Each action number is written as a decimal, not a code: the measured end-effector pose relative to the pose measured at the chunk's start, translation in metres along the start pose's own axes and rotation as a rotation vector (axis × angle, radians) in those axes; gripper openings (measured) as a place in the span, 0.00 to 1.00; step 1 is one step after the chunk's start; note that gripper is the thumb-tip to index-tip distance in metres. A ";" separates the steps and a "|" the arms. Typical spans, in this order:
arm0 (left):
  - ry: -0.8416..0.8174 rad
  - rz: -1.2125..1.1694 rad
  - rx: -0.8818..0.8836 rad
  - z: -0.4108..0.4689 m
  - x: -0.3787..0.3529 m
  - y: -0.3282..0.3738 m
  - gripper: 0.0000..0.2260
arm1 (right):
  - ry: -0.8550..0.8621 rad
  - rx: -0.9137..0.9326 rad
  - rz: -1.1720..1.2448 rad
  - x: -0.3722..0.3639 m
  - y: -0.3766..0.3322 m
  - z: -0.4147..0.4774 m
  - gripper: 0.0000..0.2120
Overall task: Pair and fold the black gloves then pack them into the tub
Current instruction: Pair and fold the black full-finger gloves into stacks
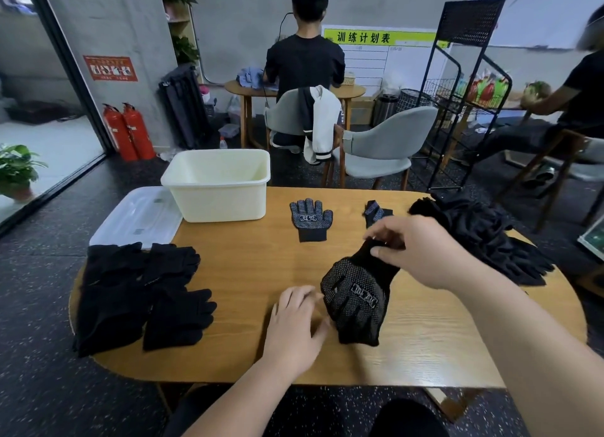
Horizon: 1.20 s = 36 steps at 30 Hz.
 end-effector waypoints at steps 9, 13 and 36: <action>-0.080 0.160 -0.005 0.006 -0.015 0.002 0.33 | 0.368 0.226 -0.211 0.018 -0.001 0.001 0.10; -0.125 0.153 0.022 0.007 -0.016 0.002 0.35 | 0.244 0.227 -0.276 -0.087 0.040 0.003 0.12; -0.159 0.143 0.047 0.007 -0.017 0.002 0.37 | 0.311 0.288 -0.343 -0.185 0.073 -0.034 0.19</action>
Point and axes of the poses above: each hand's wrist, its own z-axis towards the middle knuckle, its own x-axis out of the back of the hand, y = z × x, the point moved 8 cm from there along z, towards the middle knuckle, and after that the axes turned 15 degrees about -y, right-handed, at the moved point
